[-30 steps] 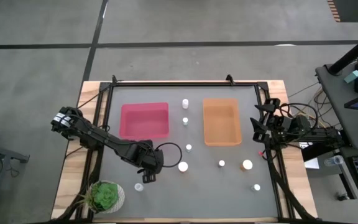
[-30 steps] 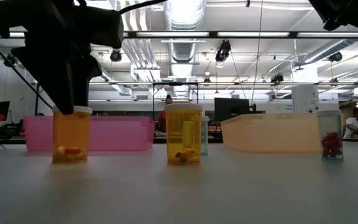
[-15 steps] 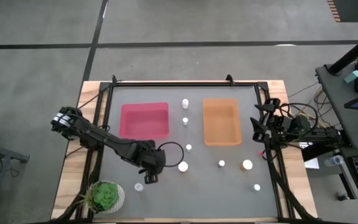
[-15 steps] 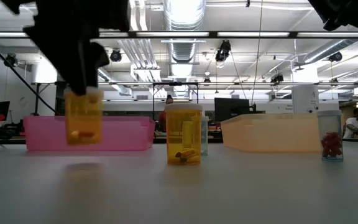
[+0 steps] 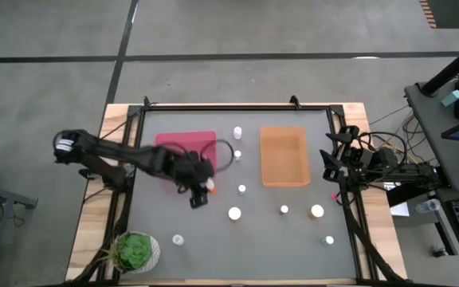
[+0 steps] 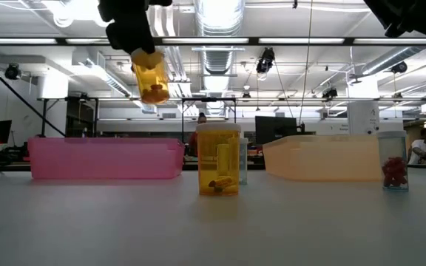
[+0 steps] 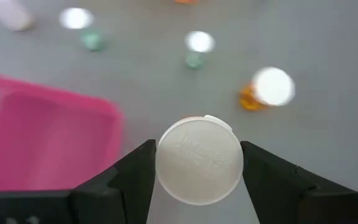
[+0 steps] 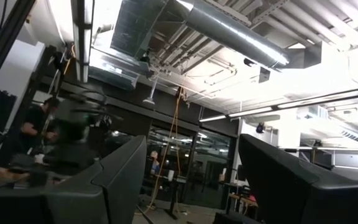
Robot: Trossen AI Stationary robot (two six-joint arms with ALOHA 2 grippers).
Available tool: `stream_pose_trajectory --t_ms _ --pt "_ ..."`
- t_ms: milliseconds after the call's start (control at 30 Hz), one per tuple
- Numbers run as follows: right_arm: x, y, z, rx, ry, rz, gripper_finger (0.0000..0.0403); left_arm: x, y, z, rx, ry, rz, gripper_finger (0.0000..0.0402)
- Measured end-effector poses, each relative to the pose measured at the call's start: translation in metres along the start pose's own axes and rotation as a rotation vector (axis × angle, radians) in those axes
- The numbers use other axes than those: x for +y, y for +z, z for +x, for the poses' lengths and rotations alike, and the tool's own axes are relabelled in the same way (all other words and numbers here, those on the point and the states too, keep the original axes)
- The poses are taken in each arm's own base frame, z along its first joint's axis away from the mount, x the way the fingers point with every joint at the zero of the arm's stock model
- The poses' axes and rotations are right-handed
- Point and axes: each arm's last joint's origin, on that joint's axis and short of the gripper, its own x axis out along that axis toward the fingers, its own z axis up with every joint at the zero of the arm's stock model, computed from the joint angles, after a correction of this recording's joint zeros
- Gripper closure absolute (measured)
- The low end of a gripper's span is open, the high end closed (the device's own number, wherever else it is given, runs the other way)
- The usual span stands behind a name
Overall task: Pick and place medicine bottles into bin by pill shape (circle, oval)
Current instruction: Put the left orange pill into the pink bin
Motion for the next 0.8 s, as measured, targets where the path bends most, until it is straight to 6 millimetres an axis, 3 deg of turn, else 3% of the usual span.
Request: stream_pose_trajectory --t_ms 267,567,800 --pt "-0.001 0.0 0.0 0.01 -0.02 -0.005 0.0154 0.077 -0.012 -0.016 -0.004 0.148 -0.208 0.0203" --pt "0.0 -0.001 0.0 0.015 -0.017 -0.01 0.0154 0.147 -0.05 -0.003 0.077 0.317 -0.452 0.0203" --pt "0.0 -0.001 0.0 0.017 -0.016 -0.015 0.0154 0.184 -0.074 0.01 0.171 0.405 -0.579 0.0203"
